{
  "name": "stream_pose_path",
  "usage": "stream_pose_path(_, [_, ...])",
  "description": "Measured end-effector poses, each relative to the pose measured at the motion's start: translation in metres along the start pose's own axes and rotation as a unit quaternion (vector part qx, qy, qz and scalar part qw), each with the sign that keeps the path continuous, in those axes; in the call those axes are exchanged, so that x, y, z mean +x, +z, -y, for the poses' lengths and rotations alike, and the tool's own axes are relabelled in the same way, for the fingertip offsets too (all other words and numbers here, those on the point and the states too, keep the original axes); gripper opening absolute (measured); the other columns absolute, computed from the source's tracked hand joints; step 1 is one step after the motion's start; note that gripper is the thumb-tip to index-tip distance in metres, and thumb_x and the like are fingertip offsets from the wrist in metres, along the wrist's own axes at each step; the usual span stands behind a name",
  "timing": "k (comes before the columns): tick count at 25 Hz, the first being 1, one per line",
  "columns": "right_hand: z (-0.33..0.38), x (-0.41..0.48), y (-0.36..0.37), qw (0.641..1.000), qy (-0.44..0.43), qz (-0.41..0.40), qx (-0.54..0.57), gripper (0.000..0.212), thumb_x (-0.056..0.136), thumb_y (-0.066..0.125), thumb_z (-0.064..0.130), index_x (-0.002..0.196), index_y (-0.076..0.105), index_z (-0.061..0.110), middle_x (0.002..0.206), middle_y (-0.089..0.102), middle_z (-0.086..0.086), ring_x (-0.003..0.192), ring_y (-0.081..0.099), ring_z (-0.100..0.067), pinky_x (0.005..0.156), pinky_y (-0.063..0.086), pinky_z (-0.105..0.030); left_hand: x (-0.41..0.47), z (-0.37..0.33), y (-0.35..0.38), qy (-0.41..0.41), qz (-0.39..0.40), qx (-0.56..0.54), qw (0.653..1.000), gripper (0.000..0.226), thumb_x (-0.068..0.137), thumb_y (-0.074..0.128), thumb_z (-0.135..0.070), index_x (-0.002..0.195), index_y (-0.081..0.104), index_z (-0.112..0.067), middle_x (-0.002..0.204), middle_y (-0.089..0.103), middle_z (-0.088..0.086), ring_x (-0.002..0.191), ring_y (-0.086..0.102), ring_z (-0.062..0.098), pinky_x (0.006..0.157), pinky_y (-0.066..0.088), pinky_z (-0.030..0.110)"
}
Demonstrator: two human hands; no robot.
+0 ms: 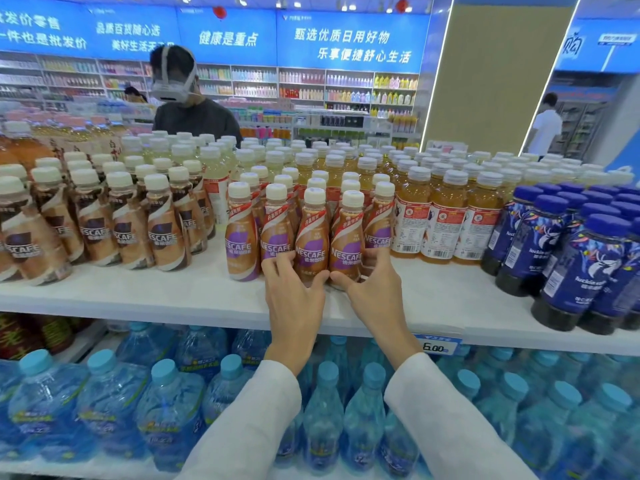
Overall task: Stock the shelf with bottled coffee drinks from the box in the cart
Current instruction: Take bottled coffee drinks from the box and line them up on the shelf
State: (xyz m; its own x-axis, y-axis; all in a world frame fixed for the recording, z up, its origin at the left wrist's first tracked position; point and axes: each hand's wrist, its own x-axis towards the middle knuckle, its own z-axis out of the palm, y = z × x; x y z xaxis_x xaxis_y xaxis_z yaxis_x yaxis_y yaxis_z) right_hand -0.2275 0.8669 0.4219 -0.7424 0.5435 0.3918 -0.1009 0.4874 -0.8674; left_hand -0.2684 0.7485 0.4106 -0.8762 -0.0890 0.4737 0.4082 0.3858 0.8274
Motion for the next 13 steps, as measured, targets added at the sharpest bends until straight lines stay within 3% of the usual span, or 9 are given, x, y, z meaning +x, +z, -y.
stream_pose_path(4, [-0.0033, 0.0047, 0.0046, 1.0, -0.001, -0.008, -0.008, 0.059, 0.077, 0.088, 0.034, 0.117, 0.045, 0.033, 0.112, 0.059, 0.016, 0.094, 0.059, 0.004, 0.071, 0.042, -0.006, 0.0013, -0.0002, -0.0008, -0.011, -0.004, -0.014, 1.0, 0.052, 0.086, 0.081, -0.032, 0.126, 0.048, -0.022, 0.124, 0.046, -0.003, 0.111, 0.057, 0.018, 0.092, 0.051, 0.03])
stream_pose_path(9, [-0.0073, 0.003, 0.0083, 1.0, -0.002, -0.019, -0.013, 0.06, 0.078, 0.087, 0.038, 0.117, 0.042, 0.037, 0.112, 0.057, 0.019, 0.09, 0.055, 0.015, 0.069, 0.042, -0.005, -0.0003, 0.0002, -0.0025, -0.006, -0.002, -0.013, 1.0, 0.049, 0.088, 0.079, -0.032, 0.126, 0.05, -0.021, 0.126, 0.05, 0.0, 0.111, 0.057, 0.019, 0.095, 0.055, 0.038])
stream_pose_path(13, [-0.0072, 0.0015, 0.0101, 1.0, -0.003, -0.026, -0.015, 0.059, 0.078, 0.086, 0.039, 0.118, 0.042, 0.038, 0.112, 0.058, 0.019, 0.09, 0.056, 0.015, 0.068, 0.041, -0.003, -0.0014, -0.0003, -0.0025, 0.0, -0.001, -0.016, 1.0, 0.048, 0.09, 0.077, -0.032, 0.128, 0.05, -0.02, 0.127, 0.05, 0.001, 0.112, 0.057, 0.019, 0.095, 0.053, 0.033])
